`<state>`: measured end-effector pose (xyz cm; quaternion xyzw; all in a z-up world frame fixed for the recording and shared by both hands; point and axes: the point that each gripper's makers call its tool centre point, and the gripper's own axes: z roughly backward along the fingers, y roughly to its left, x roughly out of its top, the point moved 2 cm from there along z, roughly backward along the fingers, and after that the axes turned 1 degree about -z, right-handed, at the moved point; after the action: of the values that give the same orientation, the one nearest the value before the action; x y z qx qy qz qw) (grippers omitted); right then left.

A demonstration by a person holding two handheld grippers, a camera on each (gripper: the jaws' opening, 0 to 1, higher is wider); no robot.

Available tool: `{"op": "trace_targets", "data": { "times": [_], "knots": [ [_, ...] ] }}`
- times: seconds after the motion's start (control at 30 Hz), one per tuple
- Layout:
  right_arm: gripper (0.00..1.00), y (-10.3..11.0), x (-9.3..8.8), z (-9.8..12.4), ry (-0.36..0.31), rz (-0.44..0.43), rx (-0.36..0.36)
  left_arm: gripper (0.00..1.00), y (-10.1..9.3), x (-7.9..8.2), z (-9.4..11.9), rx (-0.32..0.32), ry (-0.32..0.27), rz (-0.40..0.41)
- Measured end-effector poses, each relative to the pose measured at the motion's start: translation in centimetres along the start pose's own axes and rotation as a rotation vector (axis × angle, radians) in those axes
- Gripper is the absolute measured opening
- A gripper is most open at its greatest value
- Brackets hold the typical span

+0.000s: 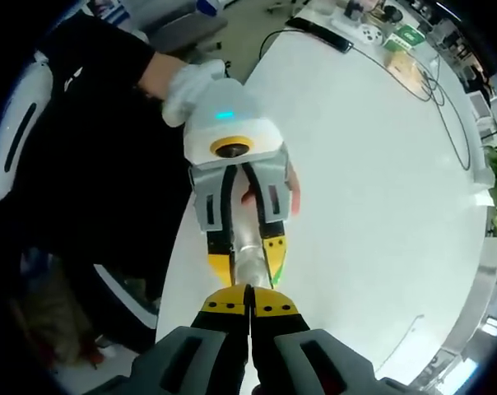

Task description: Clamp pump bottle remove cover press pump head put on cover

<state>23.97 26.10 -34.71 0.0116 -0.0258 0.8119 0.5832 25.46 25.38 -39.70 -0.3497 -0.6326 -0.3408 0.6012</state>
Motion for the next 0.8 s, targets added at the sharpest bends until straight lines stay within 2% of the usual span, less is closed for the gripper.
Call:
{"op": "trace_targets", "data": {
  "times": [0.37,0.8],
  "knots": [
    [0.00,0.00,-0.04,0.68,-0.020,-0.003,-0.009,0.15,-0.03,0.04,0.03,0.000,-0.002,-0.001],
    [0.00,-0.11,-0.04,0.62,-0.009,-0.017,0.002,0.15,-0.11,0.11,0.06,-0.001,-0.003,-0.002]
  ]
}}
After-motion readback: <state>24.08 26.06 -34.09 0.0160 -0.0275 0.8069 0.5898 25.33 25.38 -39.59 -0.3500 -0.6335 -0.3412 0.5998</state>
